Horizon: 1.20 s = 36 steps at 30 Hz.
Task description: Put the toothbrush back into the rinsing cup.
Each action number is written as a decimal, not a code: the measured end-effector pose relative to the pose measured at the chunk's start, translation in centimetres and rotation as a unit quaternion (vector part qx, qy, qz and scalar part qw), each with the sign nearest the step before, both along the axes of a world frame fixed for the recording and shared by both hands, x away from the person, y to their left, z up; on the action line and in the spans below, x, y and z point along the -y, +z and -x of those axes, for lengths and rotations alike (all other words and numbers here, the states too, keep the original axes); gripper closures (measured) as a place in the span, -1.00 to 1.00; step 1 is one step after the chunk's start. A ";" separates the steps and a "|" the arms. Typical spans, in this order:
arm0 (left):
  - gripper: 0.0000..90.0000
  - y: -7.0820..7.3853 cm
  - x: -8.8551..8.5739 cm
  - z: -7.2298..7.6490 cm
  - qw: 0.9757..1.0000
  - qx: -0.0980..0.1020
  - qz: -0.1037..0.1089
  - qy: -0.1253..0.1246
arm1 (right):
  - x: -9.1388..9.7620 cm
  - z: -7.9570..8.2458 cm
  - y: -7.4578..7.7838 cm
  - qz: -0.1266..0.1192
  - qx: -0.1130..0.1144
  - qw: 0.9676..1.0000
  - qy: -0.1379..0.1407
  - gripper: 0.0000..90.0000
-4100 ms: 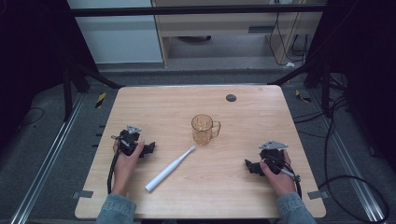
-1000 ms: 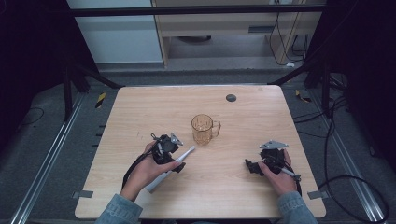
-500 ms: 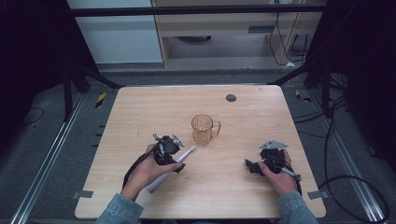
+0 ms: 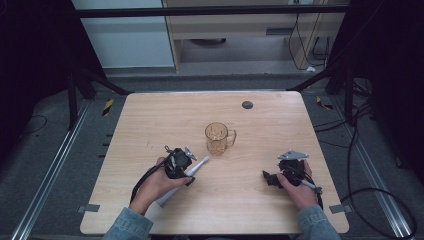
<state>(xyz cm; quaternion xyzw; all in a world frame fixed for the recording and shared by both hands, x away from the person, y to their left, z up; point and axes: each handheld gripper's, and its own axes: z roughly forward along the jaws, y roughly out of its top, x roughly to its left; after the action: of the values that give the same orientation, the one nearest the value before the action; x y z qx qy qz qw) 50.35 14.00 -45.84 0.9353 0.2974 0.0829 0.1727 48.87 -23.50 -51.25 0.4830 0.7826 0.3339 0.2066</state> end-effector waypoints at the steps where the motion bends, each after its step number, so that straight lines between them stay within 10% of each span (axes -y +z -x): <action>1: 0.06 0.0 0.0 0.0 1.000 -0.001 0.001 0.000 | 0.0 0.0 0.0 -0.001 0.000 1.000 -0.001 -0.99; 25: 0.48 -0.9 -0.4 -1.1 1.000 -0.029 0.004 -0.003 | 0.0 0.0 0.0 0.000 0.000 1.000 0.000 -0.99; 36: 0.50 1.0 -1.5 -1.1 0.999 0.019 0.030 0.021 | 0.0 0.0 0.0 0.001 0.001 1.000 0.001 -0.99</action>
<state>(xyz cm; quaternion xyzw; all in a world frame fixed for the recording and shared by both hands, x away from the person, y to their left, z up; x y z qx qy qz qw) 51.41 15.49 -44.87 0.9214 0.3164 0.0952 0.2046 48.91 -23.53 -51.27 0.4817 0.7833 0.3334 0.2079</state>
